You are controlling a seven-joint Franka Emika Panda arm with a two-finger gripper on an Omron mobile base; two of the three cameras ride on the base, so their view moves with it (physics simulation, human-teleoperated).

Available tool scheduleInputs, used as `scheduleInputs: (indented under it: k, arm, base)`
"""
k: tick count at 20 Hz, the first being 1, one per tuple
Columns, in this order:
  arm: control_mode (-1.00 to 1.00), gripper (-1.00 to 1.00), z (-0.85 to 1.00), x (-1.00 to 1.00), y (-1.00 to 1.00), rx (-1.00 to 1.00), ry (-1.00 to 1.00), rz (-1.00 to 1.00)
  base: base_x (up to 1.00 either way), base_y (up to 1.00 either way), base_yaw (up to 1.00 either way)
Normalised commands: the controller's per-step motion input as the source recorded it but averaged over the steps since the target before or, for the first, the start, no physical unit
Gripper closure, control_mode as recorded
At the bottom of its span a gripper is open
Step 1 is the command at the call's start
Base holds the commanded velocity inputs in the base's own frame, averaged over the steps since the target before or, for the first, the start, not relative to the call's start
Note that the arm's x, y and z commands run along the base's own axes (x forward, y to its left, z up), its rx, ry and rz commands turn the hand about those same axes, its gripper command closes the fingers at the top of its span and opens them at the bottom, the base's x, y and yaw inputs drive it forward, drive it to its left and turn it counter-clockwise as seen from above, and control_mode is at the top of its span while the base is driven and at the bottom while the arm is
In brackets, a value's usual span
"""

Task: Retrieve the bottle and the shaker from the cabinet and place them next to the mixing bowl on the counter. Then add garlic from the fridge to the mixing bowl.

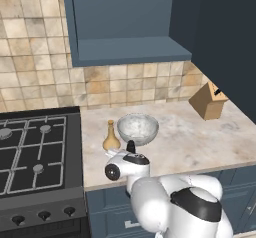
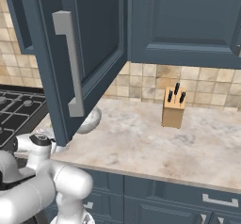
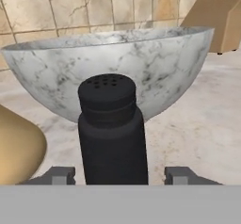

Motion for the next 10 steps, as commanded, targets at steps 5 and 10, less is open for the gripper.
scheduleInputs:
  k: [5,10]
  arm:
    - [-1.0,-1.0,0.0,-0.29,0.0,0.0,0.03,0.0]
    - [-1.0,-1.0,0.31,-0.82,0.02,0.01,0.01,0.0]
  base:
    - [0.0,0.0,0.0]
    - [0.0,0.0,0.0]
